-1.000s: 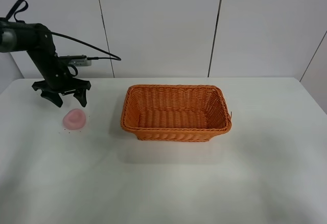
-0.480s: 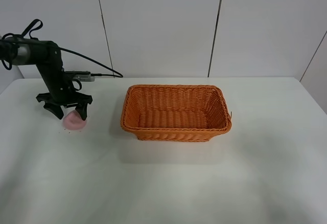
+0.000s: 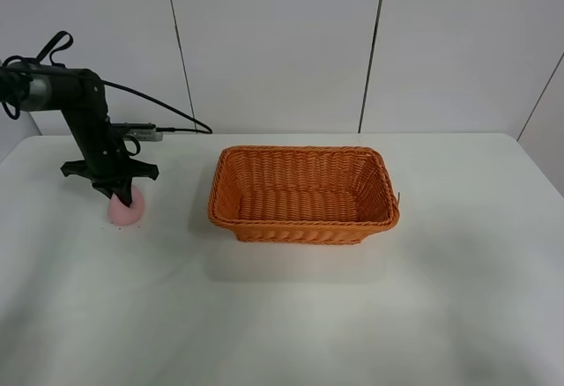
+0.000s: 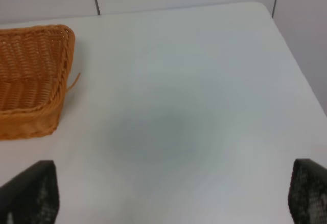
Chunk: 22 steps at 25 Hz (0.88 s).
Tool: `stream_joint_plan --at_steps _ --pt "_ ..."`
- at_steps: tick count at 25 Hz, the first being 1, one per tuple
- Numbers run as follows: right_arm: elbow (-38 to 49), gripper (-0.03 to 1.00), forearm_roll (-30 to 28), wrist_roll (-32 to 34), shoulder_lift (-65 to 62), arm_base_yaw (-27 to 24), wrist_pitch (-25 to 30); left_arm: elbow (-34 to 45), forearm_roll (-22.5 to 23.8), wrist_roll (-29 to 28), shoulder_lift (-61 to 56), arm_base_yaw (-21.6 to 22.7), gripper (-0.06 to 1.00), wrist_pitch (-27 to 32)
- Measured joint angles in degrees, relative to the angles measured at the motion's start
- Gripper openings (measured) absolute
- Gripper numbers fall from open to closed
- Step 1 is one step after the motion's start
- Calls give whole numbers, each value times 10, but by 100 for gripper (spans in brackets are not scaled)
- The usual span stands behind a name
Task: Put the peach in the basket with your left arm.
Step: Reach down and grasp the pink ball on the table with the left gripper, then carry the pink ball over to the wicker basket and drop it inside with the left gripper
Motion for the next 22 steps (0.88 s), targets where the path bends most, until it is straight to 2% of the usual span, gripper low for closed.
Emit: stream_joint_plan --at_steps 5,14,17,22 --pt "0 69 0 0 0 0 0 -2 6 -1 -36 0 14 14" --pt "0 69 0 0 0 0 0 -83 13 -2 -108 -6 14 111" --pt "0 69 0 0 0 0 0 -119 5 -2 -108 -28 14 130" --pt "0 69 0 0 0 0 0 -177 -10 -3 -104 -112 14 131"
